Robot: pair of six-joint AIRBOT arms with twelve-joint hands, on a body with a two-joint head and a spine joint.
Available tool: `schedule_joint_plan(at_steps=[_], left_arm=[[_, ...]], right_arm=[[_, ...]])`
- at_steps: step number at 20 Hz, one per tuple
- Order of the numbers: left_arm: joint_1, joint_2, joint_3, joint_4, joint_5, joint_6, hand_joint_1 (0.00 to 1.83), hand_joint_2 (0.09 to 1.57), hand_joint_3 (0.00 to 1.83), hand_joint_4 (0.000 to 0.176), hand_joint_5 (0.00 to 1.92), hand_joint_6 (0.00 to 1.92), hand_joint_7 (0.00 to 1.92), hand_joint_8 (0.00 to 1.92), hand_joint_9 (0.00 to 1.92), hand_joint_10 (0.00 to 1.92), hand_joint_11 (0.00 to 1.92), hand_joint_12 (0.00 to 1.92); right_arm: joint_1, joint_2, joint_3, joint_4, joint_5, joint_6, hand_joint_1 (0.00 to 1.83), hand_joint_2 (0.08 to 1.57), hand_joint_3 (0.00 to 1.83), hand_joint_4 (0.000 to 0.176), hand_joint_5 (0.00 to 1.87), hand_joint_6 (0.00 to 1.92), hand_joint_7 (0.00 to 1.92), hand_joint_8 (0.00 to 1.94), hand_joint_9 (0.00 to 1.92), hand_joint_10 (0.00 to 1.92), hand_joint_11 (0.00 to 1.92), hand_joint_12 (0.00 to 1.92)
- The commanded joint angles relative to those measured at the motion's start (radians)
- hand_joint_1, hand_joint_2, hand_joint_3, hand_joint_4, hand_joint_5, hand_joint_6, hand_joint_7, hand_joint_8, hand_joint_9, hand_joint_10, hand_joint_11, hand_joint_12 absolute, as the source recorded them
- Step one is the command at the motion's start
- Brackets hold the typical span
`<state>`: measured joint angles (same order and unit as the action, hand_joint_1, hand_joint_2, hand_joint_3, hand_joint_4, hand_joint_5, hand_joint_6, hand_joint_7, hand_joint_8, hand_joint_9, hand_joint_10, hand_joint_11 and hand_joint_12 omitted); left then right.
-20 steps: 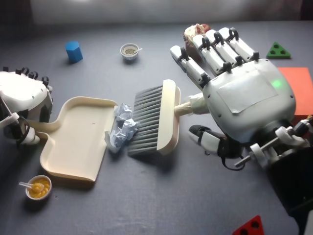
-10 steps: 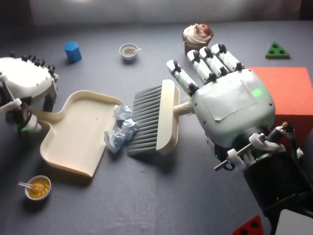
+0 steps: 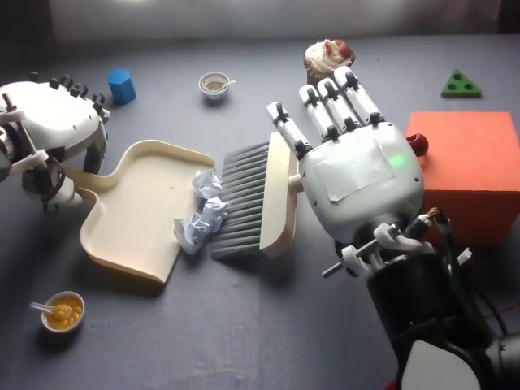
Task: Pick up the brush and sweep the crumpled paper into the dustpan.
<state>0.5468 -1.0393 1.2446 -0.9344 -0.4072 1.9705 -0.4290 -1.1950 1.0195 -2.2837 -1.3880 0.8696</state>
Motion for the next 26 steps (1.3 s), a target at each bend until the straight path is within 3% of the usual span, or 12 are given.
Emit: schedule_joint_plan(at_steps=[1, 3, 4, 5, 8, 12, 16, 19, 23, 26], left_arm=[[-0.014, 0.002, 0.01, 0.025, -0.079, 0.008, 1.15, 1.1, 0.0, 0.0, 1.03, 0.89, 0.35, 0.0, 0.26, 0.0, 0.18, 0.24], [-0.021, 0.001, 0.014, 0.027, -0.078, 0.008, 1.15, 1.1, 0.0, 0.0, 1.03, 0.89, 0.32, 0.0, 0.25, 0.0, 0.16, 0.23], [-0.024, 0.001, 0.016, 0.027, -0.078, 0.008, 1.14, 1.1, 0.0, 0.0, 1.02, 0.9, 0.32, 0.0, 0.24, 0.0, 0.15, 0.24], [-0.028, 0.001, 0.017, 0.027, -0.08, 0.008, 1.15, 1.09, 0.0, 0.0, 1.04, 0.88, 0.33, 0.0, 0.26, 0.01, 0.18, 0.25], [-0.034, 0.0, 0.018, 0.031, -0.085, 0.008, 1.15, 1.11, 0.0, 0.0, 1.0, 0.93, 0.32, 0.0, 0.24, 0.0, 0.16, 0.26], [-0.038, -0.004, 0.019, 0.033, -0.089, 0.007, 1.16, 1.1, 0.0, 0.0, 1.02, 0.91, 0.32, 0.0, 0.25, 0.0, 0.15, 0.28], [-0.041, -0.008, 0.019, 0.025, -0.092, 0.007, 1.16, 1.1, 0.0, 0.0, 1.01, 0.92, 0.31, 0.0, 0.26, 0.0, 0.22, 0.34], [-0.04, -0.014, 0.018, 0.014, -0.115, 0.004, 1.15, 1.1, 0.0, 0.0, 1.02, 0.91, 0.3, 0.0, 0.23, 0.0, 0.1, 0.32], [-0.039, -0.023, 0.024, 0.014, -0.143, -0.012, 1.15, 1.11, 0.0, 0.0, 0.99, 0.95, 0.33, 0.0, 0.29, 0.01, 0.23, 0.39], [-0.023, -0.028, 0.024, 0.033, -0.165, -0.054, 1.15, 1.1, 0.0, 0.0, 1.01, 0.92, 0.33, 0.0, 0.26, 0.0, 0.13, 0.36]], right_arm=[[0.007, -0.006, 0.01, -0.082, -0.09, -0.006, 1.31, 0.97, 0.0, 0.0, 0.13, 0.0, 0.13, 0.0, 0.17, 0.0, 0.19, 0.05], [0.007, -0.017, 0.032, -0.081, -0.09, -0.005, 1.29, 0.97, 0.0, 0.0, 0.15, 0.01, 0.13, 0.0, 0.14, 0.0, 0.11, 0.01], [0.007, -0.022, 0.044, -0.081, -0.09, -0.005, 1.19, 0.95, 0.0, 0.0, 0.17, 0.01, 0.13, 0.0, 0.13, 0.0, 0.09, 0.0], [0.007, -0.027, 0.054, -0.081, -0.09, -0.005, 1.23, 0.94, 0.0, 0.0, 0.17, 0.01, 0.13, 0.0, 0.14, 0.01, 0.15, 0.03], [0.002, -0.045, 0.094, -0.077, -0.089, -0.005, 1.28, 0.95, 0.0, 0.0, 0.15, 0.0, 0.11, 0.0, 0.11, 0.0, 0.08, 0.0], [0.001, -0.053, 0.122, -0.061, -0.081, -0.005, 1.28, 0.95, 0.0, 0.0, 0.15, 0.01, 0.14, 0.01, 0.18, 0.02, 0.24, 0.07], [-0.004, -0.049, 0.125, -0.068, -0.081, -0.005, 1.24, 0.94, 0.0, 0.0, 0.19, 0.01, 0.13, 0.0, 0.13, 0.0, 0.11, 0.01], [-0.007, -0.043, 0.124, -0.077, -0.082, -0.005, 1.26, 0.96, 0.0, 0.0, 0.21, 0.01, 0.14, 0.0, 0.16, 0.01, 0.2, 0.05], [-0.007, -0.038, 0.137, -0.077, -0.082, -0.005, 1.26, 0.95, 0.0, 0.0, 0.19, 0.0, 0.17, 0.01, 0.21, 0.02, 0.25, 0.06], [-0.007, -0.033, 0.145, -0.099, -0.082, 0.001, 1.26, 0.98, 0.01, 0.0, 0.22, 0.01, 0.18, 0.01, 0.21, 0.01, 0.23, 0.05]])
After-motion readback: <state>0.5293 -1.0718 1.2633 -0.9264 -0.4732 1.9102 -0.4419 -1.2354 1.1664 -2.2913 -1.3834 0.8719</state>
